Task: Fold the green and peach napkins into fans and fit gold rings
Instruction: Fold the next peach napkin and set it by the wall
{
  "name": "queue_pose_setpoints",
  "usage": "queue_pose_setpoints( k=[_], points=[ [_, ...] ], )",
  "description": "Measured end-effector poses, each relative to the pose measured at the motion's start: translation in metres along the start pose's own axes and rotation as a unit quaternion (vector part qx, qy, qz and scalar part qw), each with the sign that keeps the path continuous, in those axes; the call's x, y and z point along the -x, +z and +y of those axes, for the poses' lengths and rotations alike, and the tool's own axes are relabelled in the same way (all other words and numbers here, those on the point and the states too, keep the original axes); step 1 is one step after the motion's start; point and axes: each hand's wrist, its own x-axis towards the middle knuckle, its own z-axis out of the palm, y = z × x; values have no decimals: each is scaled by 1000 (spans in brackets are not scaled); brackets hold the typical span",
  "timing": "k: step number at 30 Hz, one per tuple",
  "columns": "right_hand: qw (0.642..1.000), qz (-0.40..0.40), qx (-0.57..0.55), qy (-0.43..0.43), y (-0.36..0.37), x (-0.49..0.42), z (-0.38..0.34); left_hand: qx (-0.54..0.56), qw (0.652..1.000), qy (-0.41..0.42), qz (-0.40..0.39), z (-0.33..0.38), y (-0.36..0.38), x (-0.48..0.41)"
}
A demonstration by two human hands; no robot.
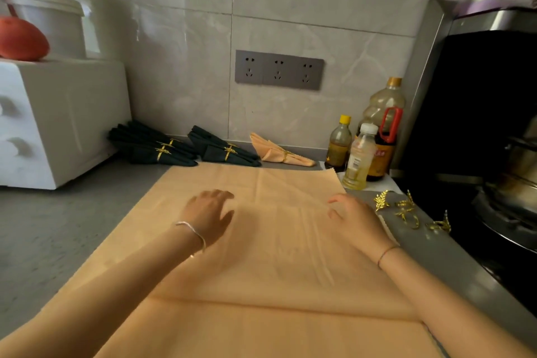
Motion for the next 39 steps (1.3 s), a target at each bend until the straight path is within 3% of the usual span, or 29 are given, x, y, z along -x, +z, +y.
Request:
queue_pose_setpoints(
  k=[3, 6, 16, 31, 39],
  points=[
    [994, -61, -93, -17, 11, 30, -38, 52, 987, 75, -135, 39, 3, 37],
    [988, -101, -103, -51, 27, 50, -71, -8, 981, 42, -189, 52, 17, 56],
    [989, -126, 24, -71, 67, 68, -95, -35, 985, -30, -166, 54, 24, 68],
    [987, -143, 71, 20, 9, 85, 33, -47, 976, -164, -134, -18, 14, 64],
    [986, -145, 63, 47, -1, 89, 55, -53, 971, -203, -113, -47, 8, 66]
  ],
)
